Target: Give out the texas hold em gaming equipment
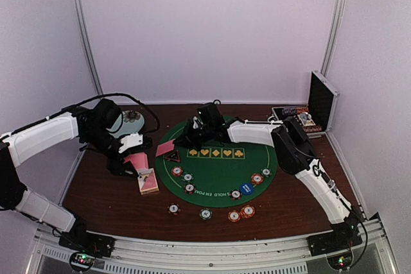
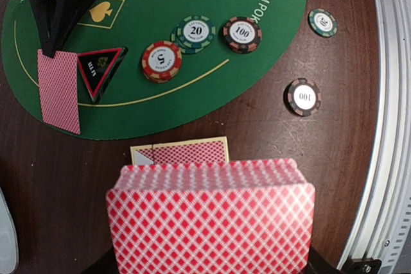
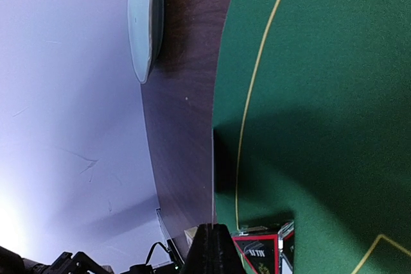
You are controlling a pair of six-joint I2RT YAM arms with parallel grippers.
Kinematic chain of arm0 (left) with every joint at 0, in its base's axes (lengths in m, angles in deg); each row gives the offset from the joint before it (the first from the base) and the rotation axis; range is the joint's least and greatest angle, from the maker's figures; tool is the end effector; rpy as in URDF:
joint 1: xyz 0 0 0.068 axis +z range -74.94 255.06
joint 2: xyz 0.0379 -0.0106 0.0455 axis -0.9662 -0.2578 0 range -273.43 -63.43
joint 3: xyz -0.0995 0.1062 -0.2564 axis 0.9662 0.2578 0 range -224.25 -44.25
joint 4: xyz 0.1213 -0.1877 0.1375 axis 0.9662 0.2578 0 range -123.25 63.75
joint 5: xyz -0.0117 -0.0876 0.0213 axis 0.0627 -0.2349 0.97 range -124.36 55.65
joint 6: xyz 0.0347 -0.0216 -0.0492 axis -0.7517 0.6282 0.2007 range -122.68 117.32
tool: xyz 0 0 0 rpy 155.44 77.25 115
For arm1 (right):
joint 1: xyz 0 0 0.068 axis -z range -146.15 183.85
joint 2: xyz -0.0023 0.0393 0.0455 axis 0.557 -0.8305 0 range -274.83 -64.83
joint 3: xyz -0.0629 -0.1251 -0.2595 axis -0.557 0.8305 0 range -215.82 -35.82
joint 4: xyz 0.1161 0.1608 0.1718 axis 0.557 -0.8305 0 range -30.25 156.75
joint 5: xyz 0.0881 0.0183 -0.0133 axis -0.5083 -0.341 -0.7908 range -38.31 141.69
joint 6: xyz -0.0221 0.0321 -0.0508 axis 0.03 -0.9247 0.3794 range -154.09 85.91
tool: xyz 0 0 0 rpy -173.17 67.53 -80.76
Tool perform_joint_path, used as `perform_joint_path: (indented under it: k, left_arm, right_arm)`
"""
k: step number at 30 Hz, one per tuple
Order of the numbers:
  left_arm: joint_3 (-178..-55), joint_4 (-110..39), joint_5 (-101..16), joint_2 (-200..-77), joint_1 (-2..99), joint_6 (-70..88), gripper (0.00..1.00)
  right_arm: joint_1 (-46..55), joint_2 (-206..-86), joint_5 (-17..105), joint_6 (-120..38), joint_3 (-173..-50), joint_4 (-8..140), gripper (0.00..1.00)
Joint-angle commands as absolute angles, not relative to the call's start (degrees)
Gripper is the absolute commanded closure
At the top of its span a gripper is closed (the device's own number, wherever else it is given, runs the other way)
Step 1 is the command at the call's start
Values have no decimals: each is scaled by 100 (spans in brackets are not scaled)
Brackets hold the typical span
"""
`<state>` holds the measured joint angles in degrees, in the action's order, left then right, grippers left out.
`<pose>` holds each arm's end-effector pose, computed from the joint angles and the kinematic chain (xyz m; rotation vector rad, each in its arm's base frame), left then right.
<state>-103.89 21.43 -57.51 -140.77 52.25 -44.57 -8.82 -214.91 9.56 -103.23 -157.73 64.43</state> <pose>0.2193 -0.1133 0.2617 1.5366 2.2635 -0.4823 0.4253 0.4374 0.1372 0.0371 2.6040 1.7531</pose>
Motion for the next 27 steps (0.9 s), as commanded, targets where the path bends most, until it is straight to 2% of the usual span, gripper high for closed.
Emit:
perform_joint_path:
  k: [1, 6, 11, 14, 19, 23, 27]
  left_arm:
    - [-10358, 2132, -5936, -13943, 5274, -4394, 100]
    - [-10375, 2138, -5969, -13949, 5274, -4372, 100]
    - [-10378, 2166, -5997, -13923, 5274, -4368, 100]
    - [-10375, 2168, -6036, -13928, 5274, -4372, 100]
    - [-10464, 2195, -6070, -13955, 5271, -4372, 100]
    - [-10525, 2204, -6093, -14000, 5265, -4368, 100]
    - [-10654, 2204, -6141, -14097, 5266, -4291, 100]
  right_arm:
    - [-858, -21697, 1315, -9838, -16246, 5783, 100]
    - [-826, -21915, 1470, -9638, -16661, 5538, 95]
    - [-825, -21814, 1569, -9379, -16659, 5197, 73]
    - [-825, -21410, 1795, -9124, -16245, 5192, 55]
    - [-832, -20610, 1952, -8912, -15427, 5526, 36]
    - [-939, -19860, 1829, -8967, -14488, 6136, 23]
    - [-1189, -19150, 1571, -9162, -13456, 6854, 16]
